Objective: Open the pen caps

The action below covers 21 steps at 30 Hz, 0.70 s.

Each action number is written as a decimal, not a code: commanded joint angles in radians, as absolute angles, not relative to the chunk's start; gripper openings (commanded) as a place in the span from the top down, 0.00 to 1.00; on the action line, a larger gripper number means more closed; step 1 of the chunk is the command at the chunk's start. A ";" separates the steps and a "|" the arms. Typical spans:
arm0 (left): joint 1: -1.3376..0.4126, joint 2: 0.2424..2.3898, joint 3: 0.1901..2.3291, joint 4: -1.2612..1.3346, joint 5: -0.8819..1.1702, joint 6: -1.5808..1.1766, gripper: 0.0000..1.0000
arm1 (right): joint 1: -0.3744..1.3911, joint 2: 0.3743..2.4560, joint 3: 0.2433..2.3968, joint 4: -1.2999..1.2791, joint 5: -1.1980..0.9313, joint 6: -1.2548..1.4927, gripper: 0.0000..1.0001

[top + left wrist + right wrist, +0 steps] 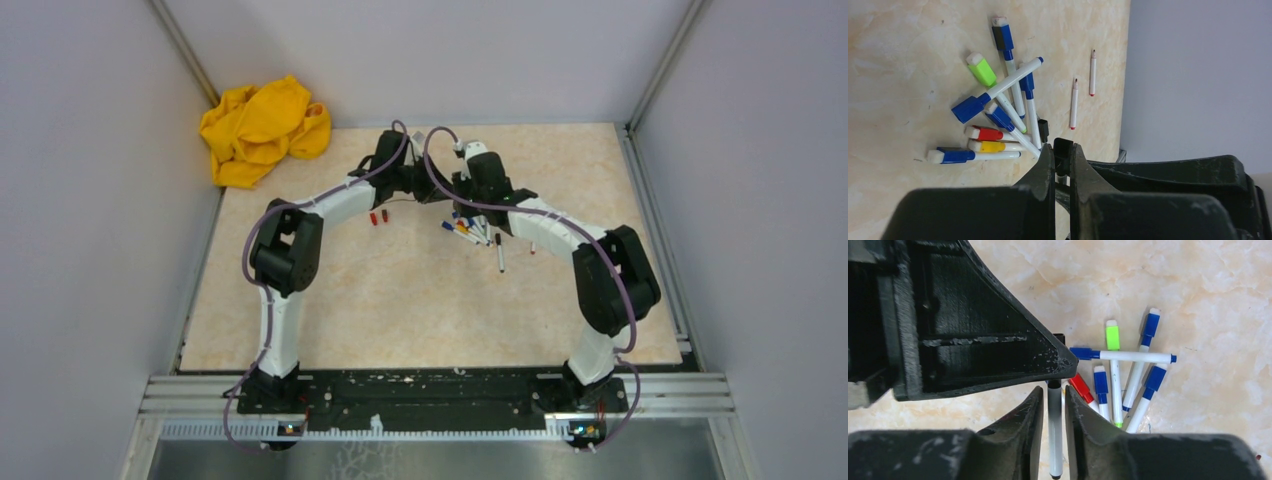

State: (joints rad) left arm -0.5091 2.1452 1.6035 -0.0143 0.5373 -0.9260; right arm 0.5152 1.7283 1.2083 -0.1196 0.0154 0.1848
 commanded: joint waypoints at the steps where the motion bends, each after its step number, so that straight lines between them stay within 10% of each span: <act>1: -0.515 2.137 1.631 0.008 0.576 -0.930 1.00 | 0.529 1.683 1.192 -0.053 0.003 0.184 0.75; 9: -0.515 2.116 1.640 -0.022 0.583 -0.901 1.00 | 0.529 1.698 1.185 -0.029 0.003 0.187 0.78; 12: -0.513 2.109 1.636 -0.026 0.572 -0.890 1.00 | 0.529 1.717 1.200 -0.027 0.003 0.190 1.00; 21: -0.362 2.179 1.784 -0.060 0.446 -0.864 1.00 | 0.537 1.645 1.039 0.014 -0.046 0.227 1.00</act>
